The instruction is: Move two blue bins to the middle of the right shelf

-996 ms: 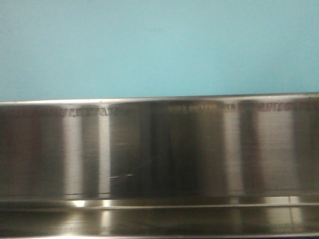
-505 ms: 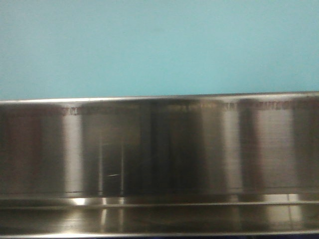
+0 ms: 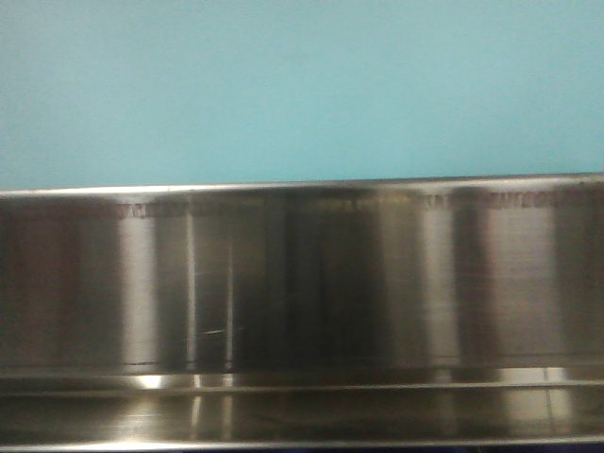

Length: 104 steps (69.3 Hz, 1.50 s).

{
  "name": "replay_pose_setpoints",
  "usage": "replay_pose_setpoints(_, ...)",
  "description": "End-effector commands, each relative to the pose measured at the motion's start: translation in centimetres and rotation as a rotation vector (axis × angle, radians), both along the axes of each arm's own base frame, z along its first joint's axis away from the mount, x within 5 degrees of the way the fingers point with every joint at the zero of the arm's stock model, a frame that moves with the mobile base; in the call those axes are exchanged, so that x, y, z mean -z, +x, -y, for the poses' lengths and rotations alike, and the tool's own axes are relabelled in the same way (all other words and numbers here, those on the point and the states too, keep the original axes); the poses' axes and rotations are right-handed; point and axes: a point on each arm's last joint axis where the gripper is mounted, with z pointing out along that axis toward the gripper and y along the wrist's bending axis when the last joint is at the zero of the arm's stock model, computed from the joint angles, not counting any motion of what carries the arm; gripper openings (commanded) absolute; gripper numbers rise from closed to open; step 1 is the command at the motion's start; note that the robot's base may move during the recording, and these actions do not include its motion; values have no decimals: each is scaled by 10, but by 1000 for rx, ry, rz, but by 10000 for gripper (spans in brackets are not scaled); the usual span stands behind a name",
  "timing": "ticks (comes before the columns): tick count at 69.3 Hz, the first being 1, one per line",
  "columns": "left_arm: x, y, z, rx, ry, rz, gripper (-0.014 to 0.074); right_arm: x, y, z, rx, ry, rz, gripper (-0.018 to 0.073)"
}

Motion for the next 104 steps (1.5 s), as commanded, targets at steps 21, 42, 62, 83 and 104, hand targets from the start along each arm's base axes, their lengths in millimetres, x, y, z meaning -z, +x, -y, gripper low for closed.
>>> replay_pose_setpoints(21, -10, -6, -1, 22, -27, 54, -111, -10, 0, 0, -28, 14, 90, -162)
replay_pose_setpoints(42, 7, -20, -6, -19, -42, -199, -111, -3, -14, 4, -19, 45, -126, -162)
replay_pose_setpoints(62, 8, -27, 4, 63, -138, -254, -111, -4, -18, 3, -29, 61, -159, -162)
replay_pose_setpoints(83, 19, -31, 4, 77, -142, -299, -111, -2, -20, 0, -59, 92, -189, -162)
replay_pose_setpoints(104, 36, -36, 1, 69, -117, -347, -111, 18, -16, -6, -66, 52, -252, -162)
